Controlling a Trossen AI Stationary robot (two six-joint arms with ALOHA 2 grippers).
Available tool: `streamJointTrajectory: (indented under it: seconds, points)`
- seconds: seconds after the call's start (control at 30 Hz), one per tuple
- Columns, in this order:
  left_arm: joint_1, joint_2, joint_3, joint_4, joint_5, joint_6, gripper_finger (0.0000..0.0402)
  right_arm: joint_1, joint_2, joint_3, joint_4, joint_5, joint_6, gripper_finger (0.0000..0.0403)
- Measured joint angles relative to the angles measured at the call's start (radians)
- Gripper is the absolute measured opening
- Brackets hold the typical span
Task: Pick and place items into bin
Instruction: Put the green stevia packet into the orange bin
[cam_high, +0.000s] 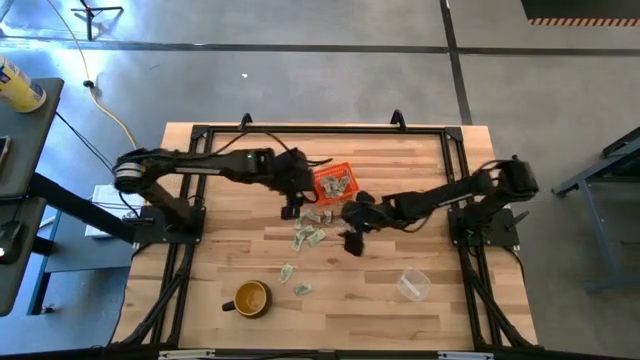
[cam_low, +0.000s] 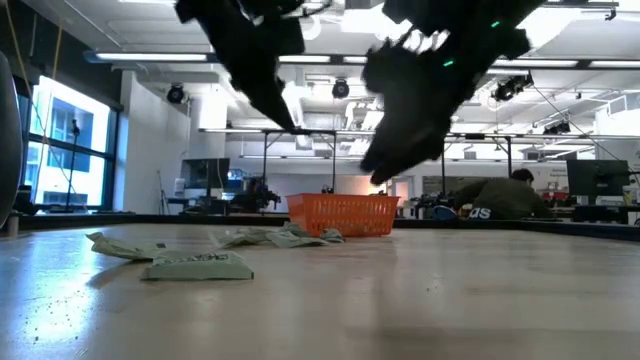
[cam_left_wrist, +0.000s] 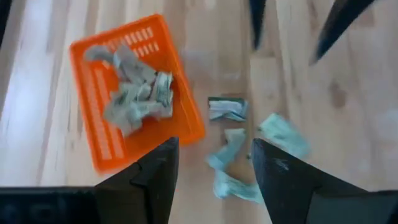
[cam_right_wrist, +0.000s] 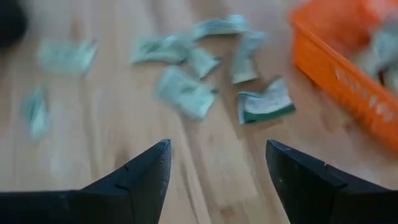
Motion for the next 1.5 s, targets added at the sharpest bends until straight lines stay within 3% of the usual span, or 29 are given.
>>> streamJointTrajectory:
  seconds: [0.17, 0.33, 0.47, 0.57, 0.77, 1.07, 1.23, 1.5]
  points:
    - [-0.082, -0.144, -0.057, -0.108, -0.142, -0.201, 0.0228, 0.009, 0.099, 0.085, -0.021, 0.126, 0.364, 0.0252]
    - [-0.165, -0.268, -0.152, -0.154, -0.320, -0.338, 0.0218, 0.080, 0.195, 0.198, -0.065, 0.328, 0.437, 0.0252]
    - [-0.192, -0.324, -0.203, -0.156, -0.363, -0.358, 0.0217, 0.095, 0.291, 0.307, -0.217, 0.416, 0.556, 0.0252]
    - [-0.190, -0.352, -0.225, -0.169, -0.375, -0.357, 0.0217, 0.095, 0.370, 0.391, -0.336, 0.421, 0.666, 0.0252]
    - [-0.190, -0.382, -0.239, -0.185, -0.382, -0.342, 0.0217, 0.094, 0.482, 0.508, -0.354, 0.420, 0.692, 0.0252]
    - [-0.190, -0.385, -0.248, -0.240, -0.385, -0.243, 0.0217, 0.060, 0.529, 0.527, -0.470, 0.371, 0.899, 0.0240]
    - [-0.190, -0.385, -0.248, -0.244, -0.385, -0.223, 0.0217, 0.034, 0.532, 0.531, -0.471, 0.342, 0.883, 0.0188]
    - [-0.190, -0.385, -0.248, -0.241, -0.385, -0.224, 0.0217, 0.022, 0.511, 0.528, -0.463, 0.296, 0.871, 0.0014]
